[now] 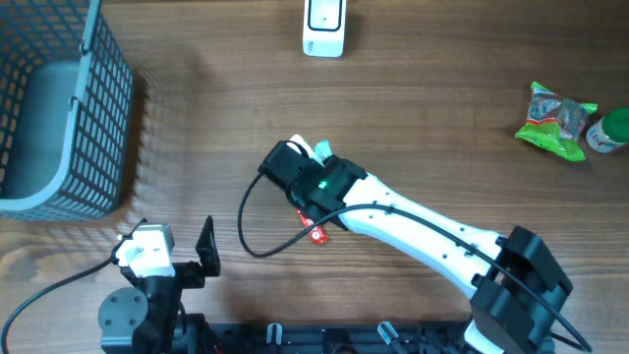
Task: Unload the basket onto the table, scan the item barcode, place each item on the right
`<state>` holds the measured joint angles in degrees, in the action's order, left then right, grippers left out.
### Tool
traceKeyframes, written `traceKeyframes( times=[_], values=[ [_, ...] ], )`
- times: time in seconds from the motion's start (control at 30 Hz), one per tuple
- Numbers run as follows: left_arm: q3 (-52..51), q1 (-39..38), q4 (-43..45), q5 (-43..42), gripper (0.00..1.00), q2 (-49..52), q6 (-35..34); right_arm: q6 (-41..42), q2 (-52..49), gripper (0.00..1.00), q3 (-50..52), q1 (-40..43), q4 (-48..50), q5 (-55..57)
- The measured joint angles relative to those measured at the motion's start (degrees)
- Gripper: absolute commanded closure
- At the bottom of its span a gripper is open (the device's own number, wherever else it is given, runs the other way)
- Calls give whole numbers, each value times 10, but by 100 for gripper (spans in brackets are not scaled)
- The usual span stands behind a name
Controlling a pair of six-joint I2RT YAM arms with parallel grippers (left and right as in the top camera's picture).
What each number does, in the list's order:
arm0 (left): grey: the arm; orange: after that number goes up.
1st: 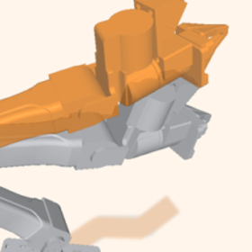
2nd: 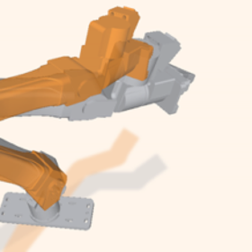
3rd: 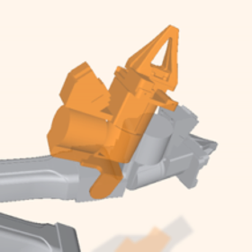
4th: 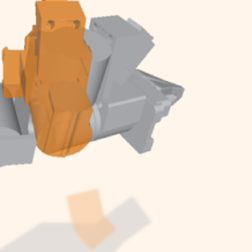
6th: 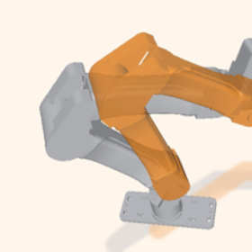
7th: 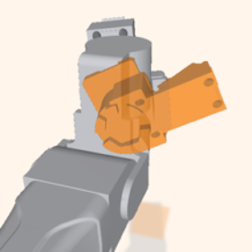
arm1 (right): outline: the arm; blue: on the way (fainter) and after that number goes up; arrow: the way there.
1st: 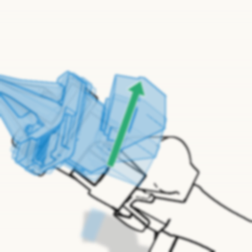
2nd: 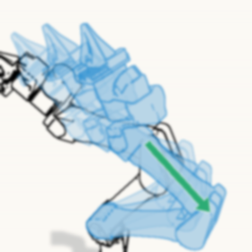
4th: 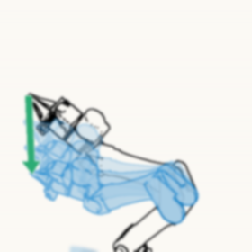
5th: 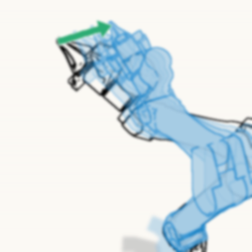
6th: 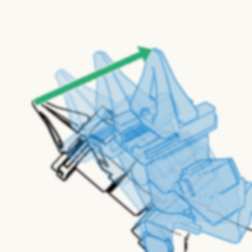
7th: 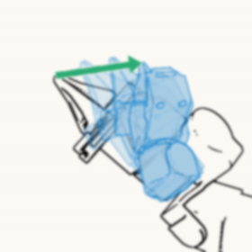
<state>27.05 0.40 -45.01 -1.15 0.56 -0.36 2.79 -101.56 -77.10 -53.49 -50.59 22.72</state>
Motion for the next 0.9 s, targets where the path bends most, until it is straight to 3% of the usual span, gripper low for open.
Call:
traceKeyframes(
  times=[0.07, 0.1, 0.13, 0.2, 0.23, 0.3, 0.37, 0.6, 0.9],
  values=[
    [0, 0, 0, 0, 0, 0, 0, -45, 0, 29, 0, 0, 5, 0],
    [0, 0, 0, 0, 0, 0, 0, -62, 0, 21, 0, 0, 9, 0],
    [0, 0, 0, 0, 0, 0, 0, -74, 0, 1, 0, 0, 12, 0],
    [0, 0, 0, 0, 0, 0, 0, -93, 0, 1, 0, 0, 20, 0],
    [0, 0, 0, 0, 0, 0, 0, -97, 0, 14, 0, 0, 27, 0],
    [0, 0, 0, 0, 0, 0, 0, -97, 0, 63, 0, 0, 41, 0],
    [0, 0, 0, 0, 0, 0, 0, -81, 0, 94, 0, 0, 63, 0],
    [0, 0, 0, 0, 0, 0, 0, 33, 0, 96, 0, 2, 85, -38],
    [0, 0, 0, 0, 0, 0, 0, 79, -55, 96, 9, 28, 165, -70]
  ],
)
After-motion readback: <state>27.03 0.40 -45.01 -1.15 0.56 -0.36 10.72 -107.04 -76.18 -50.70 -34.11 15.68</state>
